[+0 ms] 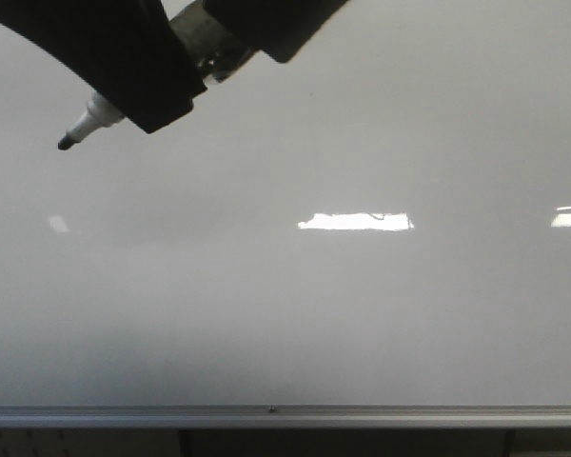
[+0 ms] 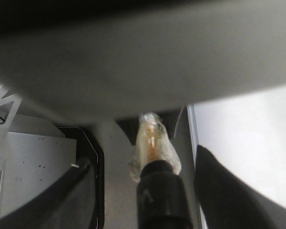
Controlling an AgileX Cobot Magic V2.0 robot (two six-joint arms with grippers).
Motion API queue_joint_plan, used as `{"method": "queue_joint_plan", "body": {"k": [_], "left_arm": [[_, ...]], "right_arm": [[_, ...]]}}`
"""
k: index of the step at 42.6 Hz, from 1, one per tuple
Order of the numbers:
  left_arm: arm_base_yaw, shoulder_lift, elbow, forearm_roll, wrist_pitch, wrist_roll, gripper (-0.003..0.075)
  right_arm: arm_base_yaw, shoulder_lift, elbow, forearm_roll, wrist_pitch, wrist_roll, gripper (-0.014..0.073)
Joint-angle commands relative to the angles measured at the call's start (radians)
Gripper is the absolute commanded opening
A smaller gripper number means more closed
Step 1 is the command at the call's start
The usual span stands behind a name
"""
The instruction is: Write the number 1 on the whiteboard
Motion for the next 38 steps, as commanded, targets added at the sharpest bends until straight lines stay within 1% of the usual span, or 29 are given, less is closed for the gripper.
{"method": "queue_joint_plan", "body": {"k": [1, 7, 14, 24, 33, 38], "left_arm": [[-0.007, -0.027, -0.034, -0.026, -0.036, 0.000, -0.0020], [-0.007, -0.027, -0.034, -0.023, -0.036, 0.000, -0.0020], [-0.007, -0.027, -0.034, -0.011, -0.036, 0.000, -0.0020], [-0.007, -0.027, -0.034, -0.011, -0.036, 0.000, -0.0020], [-0.007, -0.027, -0.034, -0.011, -0.036, 0.000, -0.0020], [-0.007, -0.027, -0.034, -0.011, -0.036, 0.000, -0.0020]], "right_arm": [[0.000, -0.025, -0.035, 0.025, -0.040, -0.012, 0.0398], [0.000, -0.026, -0.046, 0.025, -0.025, -0.012, 0.0356], [0.000, -0.027, -0.071, 0.021, -0.017, -0.009, 0.0356], [0.000, -0.026, -0.079, -0.038, 0.012, 0.029, 0.0356], [0.000, -0.026, -0.079, -0.038, 0.015, 0.036, 0.0353], [0.000, -0.026, -0.079, -0.038, 0.015, 0.036, 0.0296]]}}
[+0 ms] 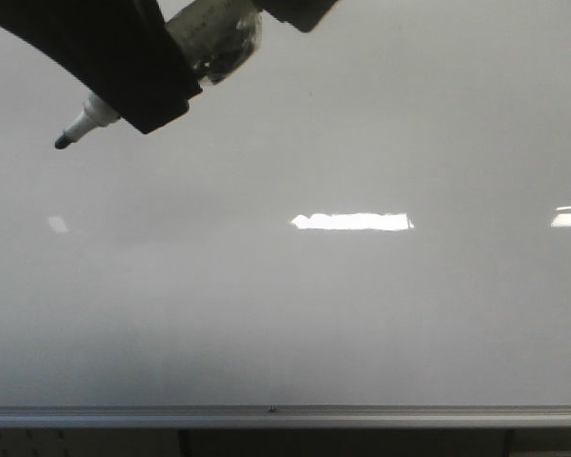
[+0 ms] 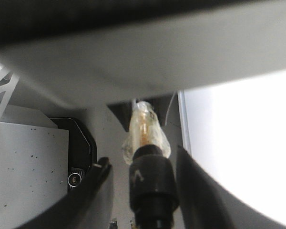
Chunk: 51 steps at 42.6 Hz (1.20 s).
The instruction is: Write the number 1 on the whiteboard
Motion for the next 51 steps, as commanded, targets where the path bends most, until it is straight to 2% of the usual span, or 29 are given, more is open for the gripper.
{"method": "queue_joint_plan", "body": {"k": [1, 6, 16, 19, 22, 30, 32, 35, 44, 51], "left_arm": [[-0.007, -0.027, -0.034, -0.024, -0.034, -0.001, -0.0020], [-0.007, -0.027, -0.034, -0.024, -0.034, -0.001, -0.0020], [-0.007, -0.027, -0.034, -0.024, -0.035, -0.001, -0.0019], [-0.007, -0.027, -0.034, -0.024, -0.035, -0.001, 0.0005], [-0.007, -0.027, -0.034, -0.024, -0.035, -0.001, 0.0083], [-0.007, -0.027, -0.034, -0.022, -0.039, -0.001, 0.0498], [-0.002, -0.029, -0.034, -0.015, -0.039, -0.001, 0.0561], [0.016, -0.041, -0.034, -0.013, -0.039, -0.021, 0.0608], [0.144, -0.110, -0.034, -0.011, -0.036, -0.124, 0.0607], [0.285, -0.175, -0.020, -0.011, -0.029, -0.208, 0.0607]], "right_arm": [[-0.001, -0.026, -0.032, 0.024, -0.031, 0.008, 0.0283], [-0.001, -0.026, -0.032, 0.036, -0.031, 0.008, 0.0213], [-0.001, -0.026, -0.032, 0.050, -0.031, 0.008, 0.0000], [-0.001, -0.026, -0.032, 0.050, -0.030, 0.008, -0.0034], [-0.001, -0.026, -0.032, 0.050, -0.029, 0.008, -0.0040], [-0.001, -0.026, -0.032, 0.031, -0.029, 0.036, -0.0040], [-0.001, -0.027, -0.032, 0.006, -0.027, 0.057, -0.0040], [-0.002, -0.030, -0.036, -0.069, -0.013, 0.116, -0.0040], [-0.005, -0.040, -0.072, -0.386, 0.099, 0.415, -0.0040], [-0.025, -0.107, -0.065, -0.627, 0.156, 0.791, -0.0040]]}}
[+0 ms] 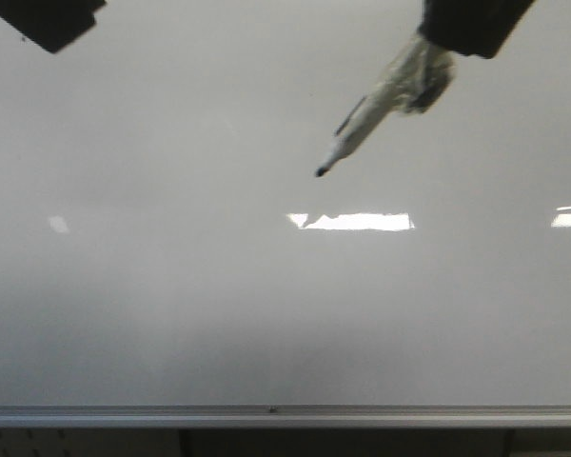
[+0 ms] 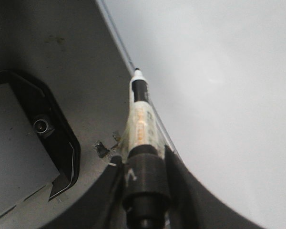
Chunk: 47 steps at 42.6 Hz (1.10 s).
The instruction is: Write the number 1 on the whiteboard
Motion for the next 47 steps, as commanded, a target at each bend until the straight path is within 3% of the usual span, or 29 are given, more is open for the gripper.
{"method": "queue_joint_plan", "body": {"k": [1, 4, 11, 19, 23, 34, 47], "left_arm": [[0.075, -0.062, -0.020, -0.019, -0.024, -0.065, 0.0607], [0.111, -0.081, -0.020, -0.019, -0.021, -0.080, 0.0607], [0.149, -0.110, -0.020, -0.021, -0.018, -0.080, 0.0607], [0.149, -0.112, -0.020, -0.027, -0.018, -0.080, 0.0607], [0.149, -0.112, -0.020, -0.027, -0.018, -0.080, 0.0607], [0.149, -0.112, -0.020, -0.027, -0.031, -0.080, 0.0607], [0.149, -0.110, -0.020, -0.027, -0.057, -0.080, 0.0607]], "right_arm": [[-0.028, -0.083, -0.026, -0.135, -0.010, 0.232, -0.0040], [-0.065, -0.132, 0.003, -0.170, -0.044, 0.320, -0.0040], [-0.247, -0.254, 0.134, -0.152, -0.192, 0.371, -0.0040], [-0.540, -0.304, 0.244, 0.015, -0.272, 0.371, -0.0040], [-0.625, -0.315, 0.320, 0.082, -0.340, 0.345, -0.0040], [-0.635, -0.316, 0.555, 0.113, -0.712, 0.320, -0.0040], [-0.635, -0.274, 0.558, 0.108, -0.958, 0.303, -0.0040]]}}
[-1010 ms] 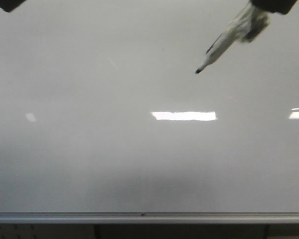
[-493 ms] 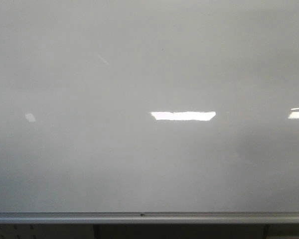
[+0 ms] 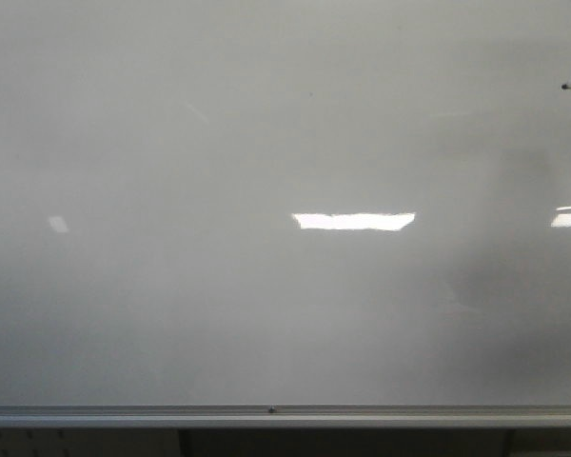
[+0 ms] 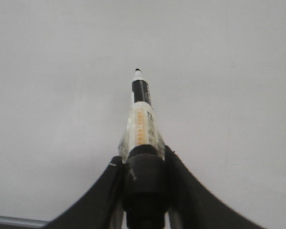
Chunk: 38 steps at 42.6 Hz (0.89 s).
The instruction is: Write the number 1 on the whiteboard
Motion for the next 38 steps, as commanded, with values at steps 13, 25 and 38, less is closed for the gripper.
{"method": "queue_joint_plan", "body": {"k": [13, 25, 38], "left_arm": [[0.001, -0.020, -0.026, -0.027, -0.071, -0.007, 0.0607], [0.001, -0.020, -0.026, -0.027, -0.071, -0.007, 0.0607], [0.001, -0.020, -0.026, -0.027, -0.071, -0.007, 0.0607]], "right_arm": [[-0.007, 0.079, -0.030, -0.040, -0.275, -0.014, -0.0040], [-0.007, 0.143, -0.071, -0.047, -0.305, -0.014, -0.0040], [-0.007, 0.205, -0.101, -0.056, -0.196, -0.014, -0.0040]]}}
